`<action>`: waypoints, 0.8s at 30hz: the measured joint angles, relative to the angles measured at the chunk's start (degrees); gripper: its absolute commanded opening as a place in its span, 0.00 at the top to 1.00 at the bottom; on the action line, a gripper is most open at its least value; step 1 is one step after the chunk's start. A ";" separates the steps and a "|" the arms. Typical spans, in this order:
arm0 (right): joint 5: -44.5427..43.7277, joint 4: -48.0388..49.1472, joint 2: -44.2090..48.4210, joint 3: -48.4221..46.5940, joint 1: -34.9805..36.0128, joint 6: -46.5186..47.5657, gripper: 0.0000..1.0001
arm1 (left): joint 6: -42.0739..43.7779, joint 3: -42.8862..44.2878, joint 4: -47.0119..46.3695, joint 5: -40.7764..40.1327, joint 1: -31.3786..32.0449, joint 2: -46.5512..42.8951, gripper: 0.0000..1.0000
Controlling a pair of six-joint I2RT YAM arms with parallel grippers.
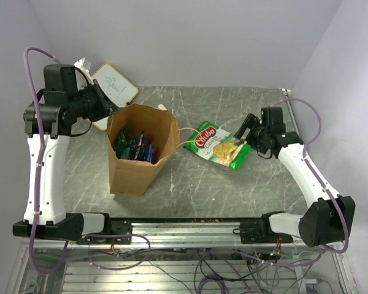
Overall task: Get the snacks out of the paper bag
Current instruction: Place the snack at the center of the board.
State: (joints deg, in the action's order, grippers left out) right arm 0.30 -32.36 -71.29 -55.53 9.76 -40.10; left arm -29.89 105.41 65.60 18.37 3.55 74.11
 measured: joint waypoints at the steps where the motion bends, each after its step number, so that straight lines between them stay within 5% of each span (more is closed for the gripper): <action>1: -0.28 -1.64 -0.31 -3.06 -0.04 1.49 0.13 | 0.11 0.00 0.11 0.00 0.02 0.00 0.93; 9: 4.39 -7.98 -4.20 -19.67 -0.04 7.28 0.06 | 0.61 0.00 0.31 0.00 0.00 -0.02 0.93; 24: 32.52 -0.94 -5.75 -25.70 8.37 -1.77 0.08 | 2.99 1.18 0.81 -0.59 0.00 -0.07 0.93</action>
State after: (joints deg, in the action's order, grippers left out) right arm 32.82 -33.30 -77.03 -81.23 18.13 -41.87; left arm -26.89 106.59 66.41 17.78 3.55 74.04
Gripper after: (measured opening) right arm 0.922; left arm 0.075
